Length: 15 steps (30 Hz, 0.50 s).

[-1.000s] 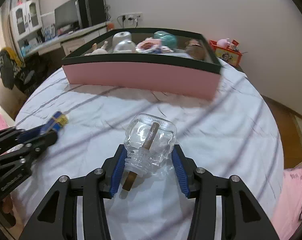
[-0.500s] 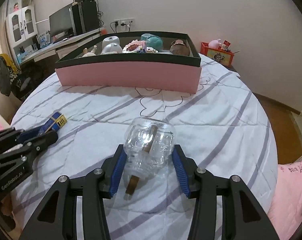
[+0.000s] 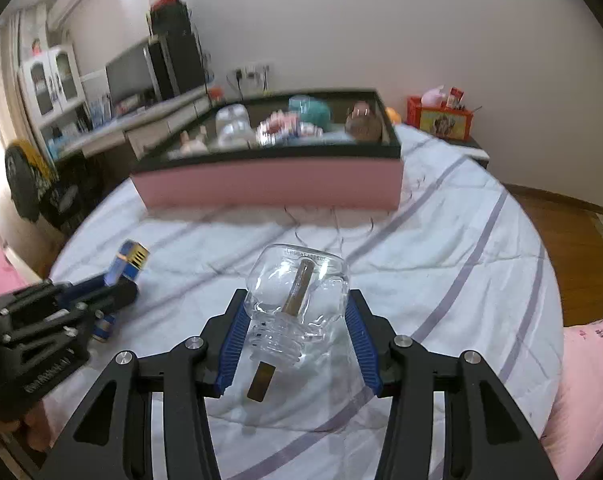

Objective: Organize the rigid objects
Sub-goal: 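Lift the blue box and glass bottle over the pink box with both tools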

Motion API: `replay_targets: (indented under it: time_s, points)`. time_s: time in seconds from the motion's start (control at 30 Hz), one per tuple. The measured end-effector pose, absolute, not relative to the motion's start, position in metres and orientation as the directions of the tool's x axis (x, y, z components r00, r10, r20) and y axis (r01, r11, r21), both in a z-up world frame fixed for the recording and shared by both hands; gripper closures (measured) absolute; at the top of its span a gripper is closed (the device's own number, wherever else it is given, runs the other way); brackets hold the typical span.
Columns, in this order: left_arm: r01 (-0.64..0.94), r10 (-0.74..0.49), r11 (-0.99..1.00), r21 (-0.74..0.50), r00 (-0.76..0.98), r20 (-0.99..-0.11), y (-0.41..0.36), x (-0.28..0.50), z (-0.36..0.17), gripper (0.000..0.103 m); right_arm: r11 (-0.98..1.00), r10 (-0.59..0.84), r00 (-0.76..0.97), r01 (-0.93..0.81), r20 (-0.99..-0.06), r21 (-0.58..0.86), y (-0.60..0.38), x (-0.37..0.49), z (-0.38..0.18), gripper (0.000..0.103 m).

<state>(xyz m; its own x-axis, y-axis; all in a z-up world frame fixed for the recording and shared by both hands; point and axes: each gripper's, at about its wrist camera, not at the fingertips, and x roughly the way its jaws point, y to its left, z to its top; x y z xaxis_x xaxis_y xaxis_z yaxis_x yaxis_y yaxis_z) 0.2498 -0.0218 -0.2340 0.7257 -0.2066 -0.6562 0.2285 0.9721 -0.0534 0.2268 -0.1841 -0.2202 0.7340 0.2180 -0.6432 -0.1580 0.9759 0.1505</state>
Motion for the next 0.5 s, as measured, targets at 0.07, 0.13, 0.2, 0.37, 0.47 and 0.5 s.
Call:
replay_targets:
  time_s: [0.07, 0.13, 0.2, 0.37, 0.47, 0.5]
  points:
    - [0.231, -0.213, 0.972, -0.054, 0.748, -0.629, -0.024, 0.247, -0.222, 0.083, 0.975, 0.221, 0.764, -0.157, -0.606, 0.157, -0.184, 0.218, -0.207, 0.053]
    - [0.228, -0.204, 0.973, -0.036, 0.776, -0.597, -0.027, 0.243, -0.209, 0.083, 0.974, 0.224, 0.780, -0.163, -0.584, 0.156, -0.183, 0.214, -0.196, 0.053]
    - [0.213, -0.188, 0.977, -0.020, 0.808, -0.558, -0.028, 0.238, -0.193, 0.083, 0.976, 0.218, 0.808, -0.165, -0.547, 0.145, -0.181, 0.206, -0.181, 0.053]
    - [0.201, -0.178, 0.979, 0.001, 0.865, -0.470, -0.031, 0.228, -0.156, 0.083, 0.977, 0.212, 0.861, -0.175, -0.463, 0.122, -0.173, 0.191, -0.147, 0.053]
    - [0.157, -0.138, 0.987, 0.015, 0.907, -0.398, -0.032, 0.221, -0.139, 0.083, 0.980, 0.197, 0.886, -0.170, -0.420, 0.101, -0.170, 0.186, -0.131, 0.053]
    - [0.144, -0.128, 0.989, 0.015, 0.915, -0.382, -0.032, 0.219, -0.135, 0.083, 0.982, 0.188, 0.892, -0.164, -0.411, 0.093, -0.168, 0.186, -0.127, 0.053]
